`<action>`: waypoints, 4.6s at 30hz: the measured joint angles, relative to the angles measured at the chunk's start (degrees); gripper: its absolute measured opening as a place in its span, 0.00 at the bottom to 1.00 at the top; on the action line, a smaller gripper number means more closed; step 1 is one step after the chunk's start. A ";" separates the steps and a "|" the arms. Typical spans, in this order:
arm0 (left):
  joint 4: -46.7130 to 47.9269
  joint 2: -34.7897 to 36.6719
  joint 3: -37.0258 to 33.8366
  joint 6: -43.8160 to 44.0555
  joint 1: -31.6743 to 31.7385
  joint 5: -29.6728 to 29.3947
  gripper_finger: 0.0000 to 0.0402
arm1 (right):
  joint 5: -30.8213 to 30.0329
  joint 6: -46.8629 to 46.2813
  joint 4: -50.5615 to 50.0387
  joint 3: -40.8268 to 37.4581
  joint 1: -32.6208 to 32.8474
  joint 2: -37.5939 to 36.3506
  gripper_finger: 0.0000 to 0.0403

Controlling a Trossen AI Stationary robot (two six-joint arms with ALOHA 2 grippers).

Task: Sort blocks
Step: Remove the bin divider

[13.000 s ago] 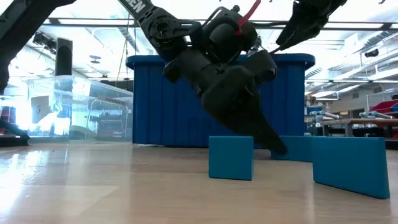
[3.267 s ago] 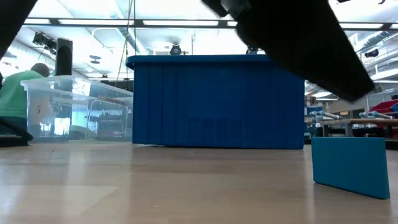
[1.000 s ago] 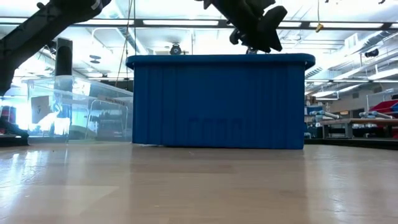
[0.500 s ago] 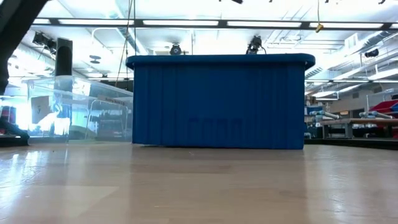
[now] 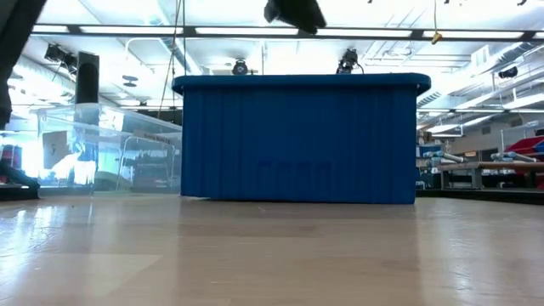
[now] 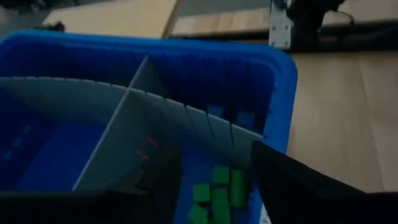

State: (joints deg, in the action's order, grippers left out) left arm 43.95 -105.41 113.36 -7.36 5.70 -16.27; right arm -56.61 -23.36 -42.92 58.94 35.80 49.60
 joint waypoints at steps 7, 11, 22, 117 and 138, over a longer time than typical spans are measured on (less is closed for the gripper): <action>-22.06 11.94 -22.94 -2.69 3.13 4.20 0.49 | 0.64 -2.17 -2.07 -2.11 -5.71 -0.01 0.73; -30.88 16.03 -31.16 -4.38 3.40 5.20 0.49 | 3.30 0.09 1.15 -4.09 -10.64 0.22 0.73; -31.59 17.24 -34.31 3.43 1.92 5.45 0.49 | 16.61 19.95 13.36 -4.33 -25.51 5.58 0.73; -27.64 24.36 -34.31 -14.92 7.47 -10.84 0.49 | 39.23 47.29 -11.59 74.76 -88.63 50.42 0.02; -27.70 24.33 -34.31 -14.92 7.48 -10.68 0.49 | 38.64 34.17 3.16 46.29 -104.62 48.60 0.01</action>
State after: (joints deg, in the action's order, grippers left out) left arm 16.25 -81.08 79.05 -22.28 13.17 -26.95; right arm -17.97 10.81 -39.76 105.22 -68.82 98.20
